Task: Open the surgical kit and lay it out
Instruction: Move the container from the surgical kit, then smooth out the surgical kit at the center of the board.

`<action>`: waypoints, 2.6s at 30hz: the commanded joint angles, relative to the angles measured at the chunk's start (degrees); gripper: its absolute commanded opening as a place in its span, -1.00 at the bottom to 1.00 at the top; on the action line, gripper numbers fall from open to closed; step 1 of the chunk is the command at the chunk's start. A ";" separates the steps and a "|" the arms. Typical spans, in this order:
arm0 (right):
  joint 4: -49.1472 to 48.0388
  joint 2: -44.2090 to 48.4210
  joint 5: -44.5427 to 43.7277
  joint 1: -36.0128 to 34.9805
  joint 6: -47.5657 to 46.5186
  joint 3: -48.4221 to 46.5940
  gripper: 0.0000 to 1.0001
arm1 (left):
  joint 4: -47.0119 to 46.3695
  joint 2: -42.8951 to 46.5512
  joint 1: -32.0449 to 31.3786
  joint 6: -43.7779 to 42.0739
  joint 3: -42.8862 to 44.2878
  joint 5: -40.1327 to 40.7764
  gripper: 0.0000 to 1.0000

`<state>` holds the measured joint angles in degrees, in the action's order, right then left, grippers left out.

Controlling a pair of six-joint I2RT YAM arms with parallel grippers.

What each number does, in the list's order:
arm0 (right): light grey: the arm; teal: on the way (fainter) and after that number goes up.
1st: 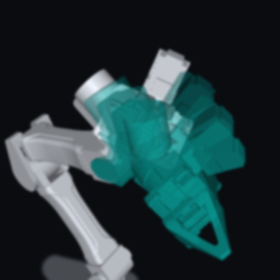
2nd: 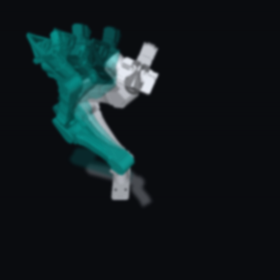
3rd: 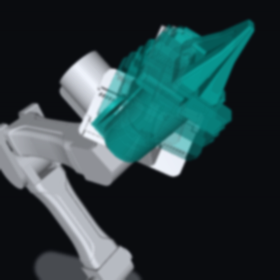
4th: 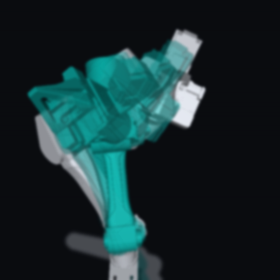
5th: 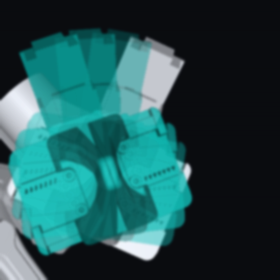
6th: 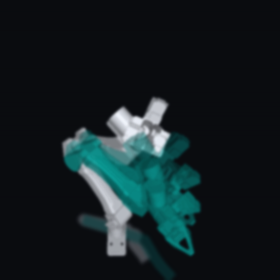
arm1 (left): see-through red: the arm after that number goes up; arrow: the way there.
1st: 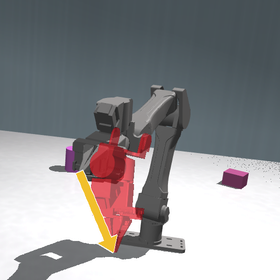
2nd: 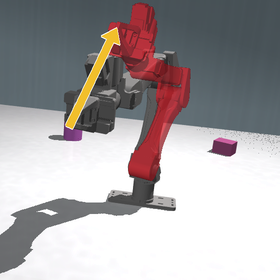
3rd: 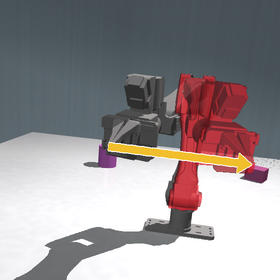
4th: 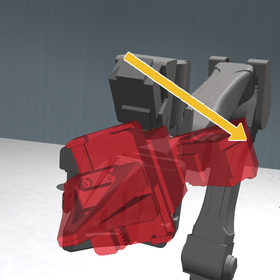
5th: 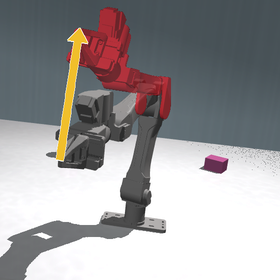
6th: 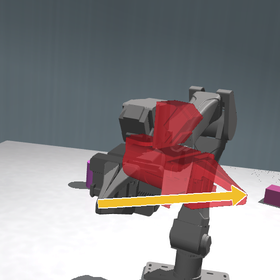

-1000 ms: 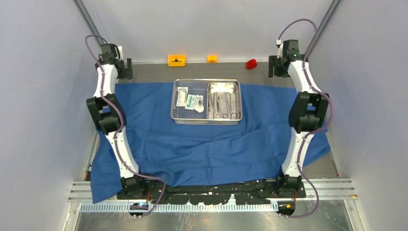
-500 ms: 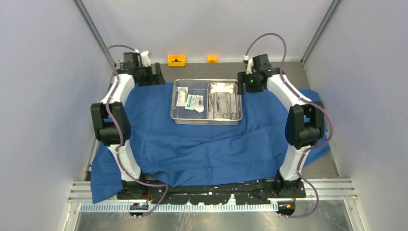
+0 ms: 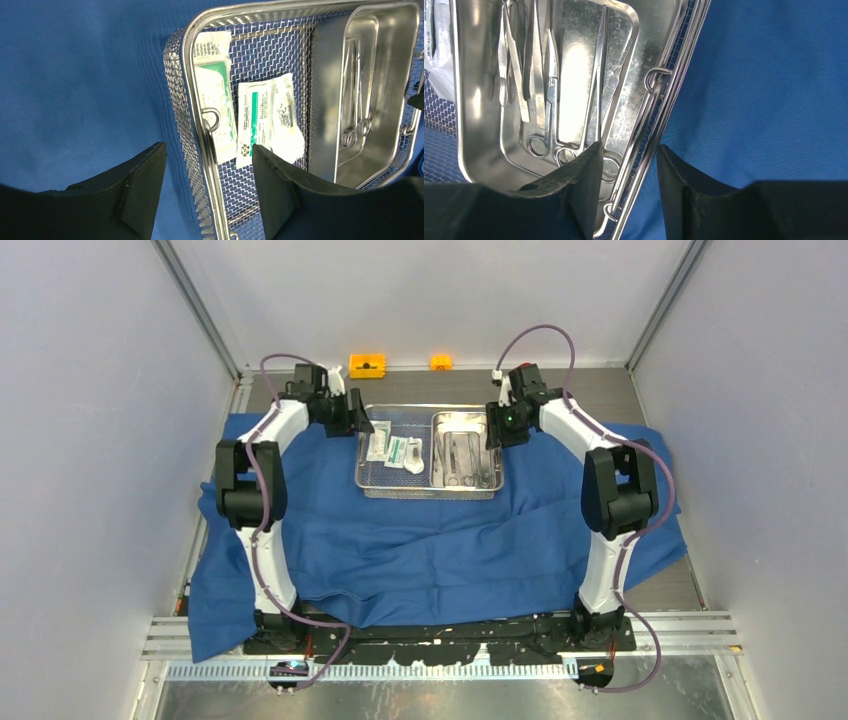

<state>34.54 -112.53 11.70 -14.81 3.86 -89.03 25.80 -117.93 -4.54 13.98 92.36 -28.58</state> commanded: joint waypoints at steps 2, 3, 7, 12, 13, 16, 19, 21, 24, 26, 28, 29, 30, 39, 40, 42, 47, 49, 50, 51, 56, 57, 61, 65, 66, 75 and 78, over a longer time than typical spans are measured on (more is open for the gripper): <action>-2.17 -0.83 1.27 0.02 1.19 0.11 -0.10 | -2.42 0.49 -0.35 -0.09 -1.83 1.18 0.26; -2.18 -1.32 1.40 0.00 1.32 -0.10 -0.14 | -2.48 0.41 -0.43 -0.18 -2.05 1.19 0.24; -2.12 -3.30 0.60 0.03 1.57 -0.93 -0.32 | -2.49 -0.74 -0.97 -0.39 -2.22 1.28 0.05; -1.56 -4.98 -0.61 -0.04 2.00 -1.86 -0.60 | -2.50 -2.31 -1.36 -0.24 -1.78 1.67 -0.25; -1.39 -5.18 -0.85 0.01 1.96 -2.13 -0.64 | -2.42 -2.64 -1.46 -0.20 -1.64 1.71 -0.30; -1.13 -5.78 -1.94 0.01 1.97 -2.94 -0.79 | -1.84 -4.05 -1.61 -0.31 -0.60 2.39 -0.46; -0.40 -6.60 -2.48 -0.04 2.17 -4.11 -0.88 | -1.02 -5.71 -1.74 -0.14 1.31 2.75 -0.64; -0.27 -7.01 -3.01 0.01 2.42 -4.38 -0.92 | -0.64 -6.83 -1.73 -0.09 2.76 3.20 -0.79; -0.27 -7.27 -3.61 -0.03 2.46 -4.39 -0.96 | 0.50 -8.48 -1.79 -0.05 5.13 3.68 -0.92; -0.21 -7.27 -3.90 -0.02 2.47 -4.61 -0.96 | 1.07 -9.23 -1.81 -0.14 5.79 3.90 -0.95; 0.10 -7.00 -3.88 -0.03 2.05 -4.76 -0.91 | 1.36 -9.14 -1.84 -0.16 5.63 3.79 -0.95; 0.24 -6.63 -3.88 0.02 1.79 -4.89 -0.83 | 1.28 -8.78 -1.78 -0.17 5.38 3.60 -0.91; 0.29 -6.15 -3.95 0.02 1.18 -4.92 -0.68 | 1.35 -8.42 -1.79 -0.30 5.16 3.54 -0.86; 0.17 4.17 -2.70 4.13 -0.61 -4.87 0.35 | 2.90 -3.01 -1.34 -1.84 6.65 3.63 0.25; 0.17 5.26 -2.28 4.81 -0.54 -4.87 0.39 | 3.18 -2.26 -1.11 -2.03 7.00 3.50 0.37; 0.00 7.13 -2.04 6.37 -0.89 -4.64 0.41 | 3.54 -0.55 -0.50 -2.49 7.49 3.31 0.58; -0.86 8.40 -2.59 10.70 -2.06 -2.82 0.41 | 2.66 4.11 2.72 -3.84 6.19 2.24 0.98; -1.45 7.63 -4.33 12.34 -3.36 -1.83 0.42 | 2.07 4.95 4.18 -4.95 5.09 2.53 0.99; -1.49 6.89 -5.51 13.02 -4.27 -1.69 0.42 | 2.16 4.89 5.71 -5.72 5.00 2.91 0.99; -1.50 5.97 -6.77 13.62 -5.56 -1.72 0.42 | 2.58 4.38 7.01 -6.70 5.26 3.14 0.99; -1.18 0.53 -9.36 16.63 -9.28 -3.27 0.46 | 8.71 -1.26 8.89 -14.25 10.53 6.26 0.97; -0.78 -0.60 -9.88 16.88 -10.02 -3.59 0.46 | 10.22 -3.02 8.92 -16.46 11.59 6.78 0.97; -0.27 -3.53 -11.16 17.01 -12.42 -3.81 0.48 | 14.54 -7.70 9.01 -20.84 16.07 7.76 0.99; 0.12 -4.84 -11.14 17.09 -13.55 -3.23 0.53 | 17.19 -11.22 9.00 -23.87 18.30 8.71 0.99; 0.26 -5.00 -10.74 17.09 -13.67 -3.05 0.54 | 17.48 -11.79 8.94 -24.37 18.52 9.09 0.99; 3.60 -6.46 -3.45 17.04 -12.64 -2.82 0.56 | 18.15 -13.50 8.96 -26.60 16.63 12.00 0.99; 3.69 -6.84 -2.45 16.55 -12.37 -2.47 0.56 | 18.46 -13.33 8.93 -27.43 15.69 13.84 0.92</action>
<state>37.60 -119.00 6.17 2.35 -8.86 -91.48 42.37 -131.04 4.19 -11.29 108.84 -17.72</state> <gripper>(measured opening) 0.781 0.980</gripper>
